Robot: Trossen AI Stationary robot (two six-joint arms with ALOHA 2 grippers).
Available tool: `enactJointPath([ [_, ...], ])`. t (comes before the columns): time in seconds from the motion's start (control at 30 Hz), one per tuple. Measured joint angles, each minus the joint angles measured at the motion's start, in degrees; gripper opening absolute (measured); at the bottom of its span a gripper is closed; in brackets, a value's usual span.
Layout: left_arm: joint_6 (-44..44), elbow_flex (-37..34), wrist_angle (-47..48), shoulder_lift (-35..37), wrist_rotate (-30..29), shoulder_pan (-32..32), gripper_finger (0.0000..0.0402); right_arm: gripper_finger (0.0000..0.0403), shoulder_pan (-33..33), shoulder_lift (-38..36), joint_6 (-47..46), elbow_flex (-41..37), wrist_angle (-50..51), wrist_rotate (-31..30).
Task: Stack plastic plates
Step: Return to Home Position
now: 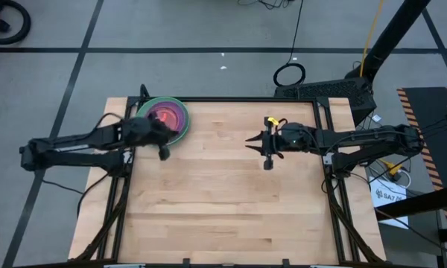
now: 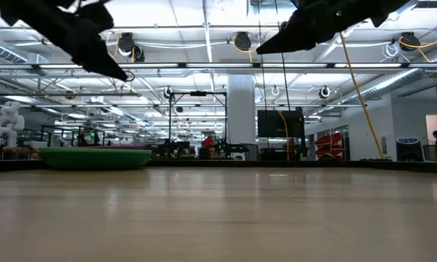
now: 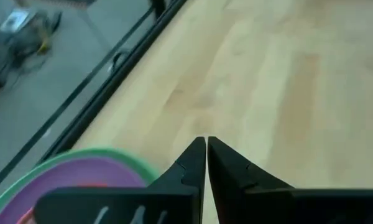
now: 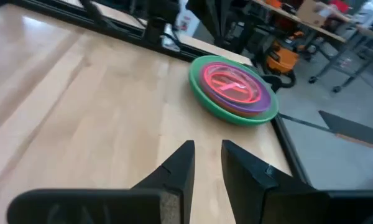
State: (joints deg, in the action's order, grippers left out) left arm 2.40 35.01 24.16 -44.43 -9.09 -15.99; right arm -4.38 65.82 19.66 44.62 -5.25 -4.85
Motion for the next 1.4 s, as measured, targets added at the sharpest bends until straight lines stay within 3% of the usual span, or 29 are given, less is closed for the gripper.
enactJointPath([
  [0.33, -3.08, -15.14, -12.64, 13.89, 0.23, 9.59, 0.0026, 0.0073, -0.17, -0.96, -3.72, -0.07, 6.62, 0.18],
  [0.53, -3.14, -18.51, -13.78, 18.83, 0.21, 10.63, 0.0026, 0.0073, -0.21, -6.47, -7.9, -9.93, 3.49, -1.46],
  [0.67, -3.02, -19.28, -13.79, 20.73, 1.86, 10.63, 0.0026, 0.0073, -0.77, -13.82, -9.84, -18.42, -2.5, -4.17],
  [0.77, -0.37, -20.86, -14.81, 22.33, 9.44, 10.63, 0.0026, 0.0073, -0.85, -20.49, -12.12, -23.35, -3.04, -4.15],
  [0.93, 0.26, -26.31, -24.4, 27.33, 18.71, 10.63, 0.0026, 0.0073, -0.85, -32.44, -15.23, -30.31, -2.13, -4.15],
  [1.3, -0.11, -28.13, -17.33, 44.16, 19.64, 10.63, 0.0026, 0.0073, -0.76, -54.18, -16.05, -35.24, 12.8, -5.85],
  [1.4, -0.11, -28.19, -17.26, 44.21, 20.24, 10.67, 0.0025, 0.0072, -0.77, -59.06, -14.75, -36.4, 15.26, -5.94],
])
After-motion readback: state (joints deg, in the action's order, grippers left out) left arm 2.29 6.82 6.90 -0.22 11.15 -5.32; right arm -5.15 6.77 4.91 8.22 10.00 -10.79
